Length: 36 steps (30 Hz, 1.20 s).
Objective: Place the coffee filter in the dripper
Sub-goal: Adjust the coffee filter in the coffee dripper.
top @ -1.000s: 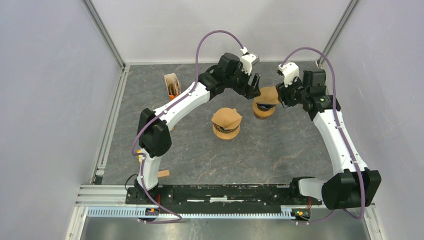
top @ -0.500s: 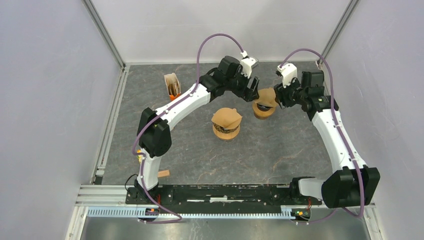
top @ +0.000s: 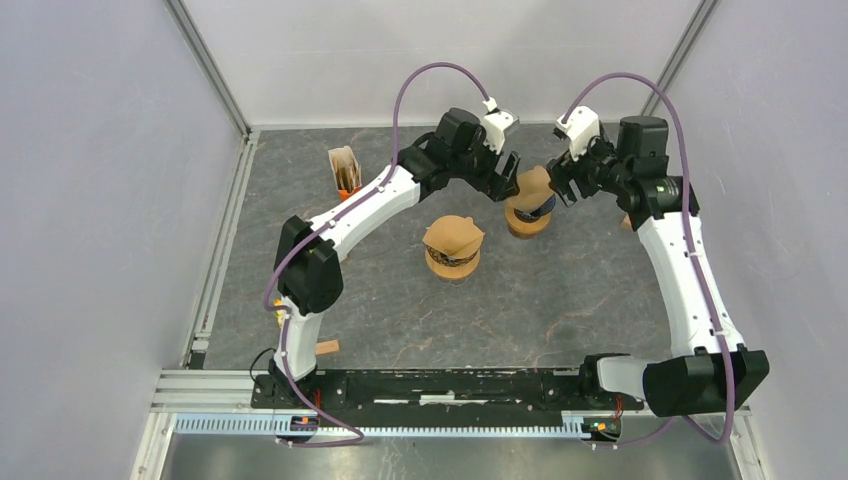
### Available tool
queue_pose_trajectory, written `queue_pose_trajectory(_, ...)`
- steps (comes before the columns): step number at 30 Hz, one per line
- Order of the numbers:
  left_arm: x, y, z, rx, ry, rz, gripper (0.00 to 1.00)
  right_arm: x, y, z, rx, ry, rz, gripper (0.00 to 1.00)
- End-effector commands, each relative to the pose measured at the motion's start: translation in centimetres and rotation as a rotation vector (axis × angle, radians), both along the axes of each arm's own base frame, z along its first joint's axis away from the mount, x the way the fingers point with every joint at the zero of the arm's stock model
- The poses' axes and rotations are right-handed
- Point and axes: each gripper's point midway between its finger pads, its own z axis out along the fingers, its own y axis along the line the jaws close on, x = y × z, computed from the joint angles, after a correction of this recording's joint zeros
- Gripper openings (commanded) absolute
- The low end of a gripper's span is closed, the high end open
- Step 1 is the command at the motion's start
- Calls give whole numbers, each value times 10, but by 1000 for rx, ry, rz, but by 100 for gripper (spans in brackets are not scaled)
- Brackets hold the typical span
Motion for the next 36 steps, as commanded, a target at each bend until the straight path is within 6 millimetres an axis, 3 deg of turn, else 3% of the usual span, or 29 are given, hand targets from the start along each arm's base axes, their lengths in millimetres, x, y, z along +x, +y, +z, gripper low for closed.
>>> queue_pose_trajectory(1, 6, -6, 20, -13, -83, -23, 89, -23, 12, 13, -56, -11, 177, 82)
queue_pose_trajectory(5, 6, -8, 24, -21, -84, -29, 90, -39, 21, 6, -111, 1, 324, 85)
queue_pose_trajectory(16, 3, -7, 27, -20, -76, -34, 91, -34, 45, -11, -226, -3, 488, 89)
queue_pose_trajectory(22, 3, -9, 30, -29, -73, -35, 91, -42, 68, -33, -271, 45, 574, 89)
queue_pose_trajectory(36, 9, -11, 26, -24, -69, -23, 91, -59, 72, -95, -294, 194, 630, 82)
